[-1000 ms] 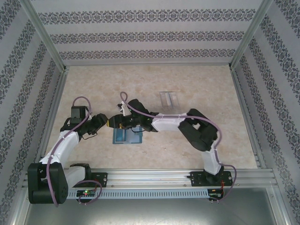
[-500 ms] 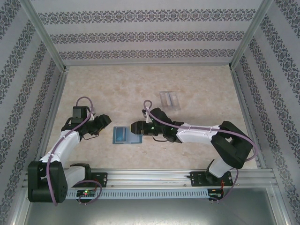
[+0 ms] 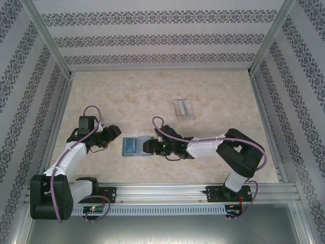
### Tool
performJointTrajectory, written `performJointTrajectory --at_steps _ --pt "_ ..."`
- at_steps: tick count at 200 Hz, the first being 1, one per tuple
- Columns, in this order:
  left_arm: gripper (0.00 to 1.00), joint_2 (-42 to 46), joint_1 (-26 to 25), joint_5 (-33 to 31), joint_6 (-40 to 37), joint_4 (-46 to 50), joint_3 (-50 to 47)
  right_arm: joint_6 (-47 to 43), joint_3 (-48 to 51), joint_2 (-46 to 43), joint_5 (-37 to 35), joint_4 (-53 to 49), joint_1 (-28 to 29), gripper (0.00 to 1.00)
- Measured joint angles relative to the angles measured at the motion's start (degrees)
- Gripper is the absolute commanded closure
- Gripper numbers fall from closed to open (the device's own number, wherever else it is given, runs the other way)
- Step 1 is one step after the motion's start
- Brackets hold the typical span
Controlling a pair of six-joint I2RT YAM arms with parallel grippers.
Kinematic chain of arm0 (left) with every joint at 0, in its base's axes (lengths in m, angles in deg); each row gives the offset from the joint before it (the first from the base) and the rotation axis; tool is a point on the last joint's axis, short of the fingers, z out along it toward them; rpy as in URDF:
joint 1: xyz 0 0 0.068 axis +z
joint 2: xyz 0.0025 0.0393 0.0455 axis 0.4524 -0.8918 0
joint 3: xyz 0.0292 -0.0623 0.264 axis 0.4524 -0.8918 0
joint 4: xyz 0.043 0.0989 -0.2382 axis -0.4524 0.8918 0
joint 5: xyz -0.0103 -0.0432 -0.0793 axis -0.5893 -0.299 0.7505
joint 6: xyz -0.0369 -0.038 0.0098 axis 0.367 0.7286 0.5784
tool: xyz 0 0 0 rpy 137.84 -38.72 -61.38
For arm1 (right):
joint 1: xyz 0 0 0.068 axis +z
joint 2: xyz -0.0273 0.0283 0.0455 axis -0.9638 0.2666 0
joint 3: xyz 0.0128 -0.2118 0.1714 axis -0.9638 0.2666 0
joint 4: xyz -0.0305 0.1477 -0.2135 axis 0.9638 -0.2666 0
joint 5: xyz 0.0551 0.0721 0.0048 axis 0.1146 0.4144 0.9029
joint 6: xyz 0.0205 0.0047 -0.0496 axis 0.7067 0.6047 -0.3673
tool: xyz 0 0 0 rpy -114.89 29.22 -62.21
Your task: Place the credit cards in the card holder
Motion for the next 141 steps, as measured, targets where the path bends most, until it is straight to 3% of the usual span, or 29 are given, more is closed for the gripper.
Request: performJointTrajectory --at_steps 141 --pt "0.33 -0.7 0.0 0.0 -0.1 -0.1 -0.8 1.0 -3.5 4.7 2.3 3.9 0.1 0.38"
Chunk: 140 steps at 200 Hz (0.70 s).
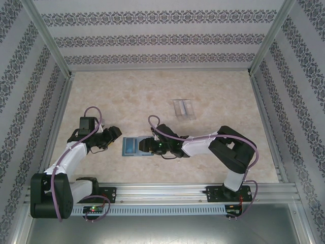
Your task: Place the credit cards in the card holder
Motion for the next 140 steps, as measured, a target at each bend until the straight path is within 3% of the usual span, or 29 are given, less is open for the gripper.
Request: performJointTrajectory --at_steps 80,93,94,96,99,140 --pt "0.28 2.2 -0.3 -1.7 0.1 -0.2 -0.8 -1.6 -4.2 0.8 3.0 1.6 0.4 0.38" --pt "0.23 2.0 -0.3 -2.0 0.0 -0.2 -0.8 -1.9 -5.8 1.9 3.6 1.8 0.4 0.39" --pt "0.22 2.0 -0.3 -2.0 0.0 -0.2 -0.8 -2.0 -5.9 2.0 3.7 1.8 0.4 0.39" --pt "0.06 1.9 -0.3 -2.0 0.0 -0.2 -0.7 -2.0 -6.2 2.2 3.7 1.8 0.4 0.38" --pt "0.00 1.9 -0.3 -2.1 -0.1 0.0 -0.7 -2.1 -6.6 2.5 3.8 1.9 0.4 0.38" --pt "0.01 2.1 -0.3 -5.0 -1.2 2.4 3.1 -3.1 -11.3 7.0 5.2 3.1 1.0 0.39"
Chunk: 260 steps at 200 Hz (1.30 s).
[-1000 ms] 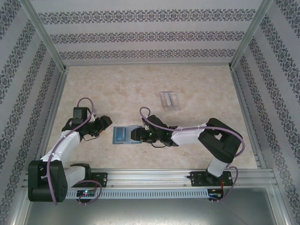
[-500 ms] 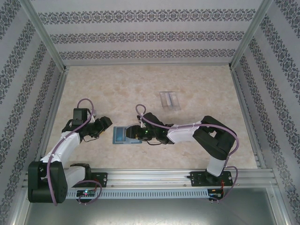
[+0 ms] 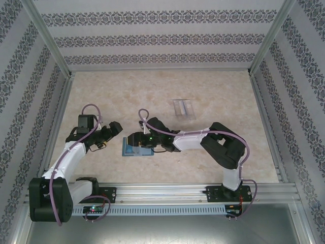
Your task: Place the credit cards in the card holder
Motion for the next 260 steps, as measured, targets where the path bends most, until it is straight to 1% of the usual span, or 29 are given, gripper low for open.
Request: performJointTrajectory --at_steps 38,64,82,102,117,133,140,149,153,160,162,184,204,220,234,260 --pt "0.01 0.5 0.0 -3.4 -0.5 1.8 1.9 -1.6 -1.2 2.0 0.1 0.6 2.4 0.39" --pt "0.01 0.6 0.0 -9.0 1.0 4.9 3.0 -2.4 -1.0 2.5 0.1 0.9 3.9 0.41" --pt "0.01 0.6 0.0 -9.3 0.9 6.4 3.3 -3.0 -0.3 1.9 -0.9 1.2 4.8 0.40" --pt "0.00 0.8 0.0 -7.7 0.9 6.8 3.2 -4.3 3.4 -2.8 -3.4 -0.2 5.7 0.40" --pt "0.00 2.1 0.0 -5.5 0.9 7.0 2.8 -5.7 6.9 -9.6 -6.4 -3.0 6.0 0.39" --pt "0.00 3.5 -0.7 -4.3 0.9 7.2 2.8 -9.0 8.7 -18.4 -11.6 -9.0 6.1 0.36" --pt "0.00 3.9 -1.3 -4.1 0.9 7.5 2.8 -10.6 8.7 -22.3 -14.6 -12.0 6.0 0.32" --pt "0.00 4.3 -2.5 -4.1 0.8 8.2 2.9 -13.1 8.7 -27.0 -18.9 -15.5 6.1 0.23" --pt "0.00 4.5 -3.1 -4.1 0.6 8.5 3.0 -14.0 8.7 -29.3 -20.8 -17.3 6.0 0.19" --pt "0.00 4.7 -4.3 -4.1 0.4 9.4 3.3 -16.2 8.7 -32.8 -24.1 -20.3 6.0 0.05" --pt "0.00 4.7 -4.6 -4.3 0.3 9.6 3.4 -16.9 8.7 -33.3 -24.9 -20.9 6.0 0.03" --pt "0.01 5.0 -8.2 -5.5 -0.7 11.5 5.6 -22.9 8.5 -41.1 -34.9 -29.6 5.2 0.02" --pt "0.00 5.0 -11.6 -7.4 -1.4 12.8 8.5 -27.1 8.0 -44.3 -41.4 -36.9 2.1 0.02" --pt "0.00 4.1 -13.9 -8.4 -2.2 14.5 11.6 -28.5 7.7 -45.3 -45.2 -41.7 -2.4 0.02" --pt "0.00 1.6 -15.2 -8.4 -4.0 17.6 16.2 -28.9 7.6 -45.5 -45.8 -44.8 -7.4 0.02" --pt "0.00 -4.3 -15.9 -9.5 -8.5 23.2 26.2 -29.2 6.6 -43.3 -42.6 -49.0 -17.4 0.02"
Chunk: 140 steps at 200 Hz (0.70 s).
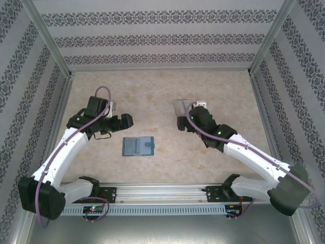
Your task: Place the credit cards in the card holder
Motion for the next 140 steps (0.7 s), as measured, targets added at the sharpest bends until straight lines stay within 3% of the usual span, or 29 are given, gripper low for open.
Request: performJointTrajectory --at_steps 19,61,101,140 --pt "0.00 -2.6 0.0 -1.6 -2.8 1.2 3.7 -0.5 -3.6 5.0 2.7 -2.3 -4.8 0.02" --pt "0.00 -11.2 0.0 -2.3 -6.0 2.2 7.5 -3.9 -16.3 20.2 10.7 -5.8 -9.0 0.02" --pt "0.00 -13.5 0.0 -2.6 -7.2 3.8 7.5 -8.0 -28.1 34.5 11.1 -10.3 -10.7 0.02" --pt "0.00 -12.7 0.0 -3.1 -6.9 4.2 6.6 -10.4 -34.2 42.3 7.6 -15.0 -11.1 0.02"
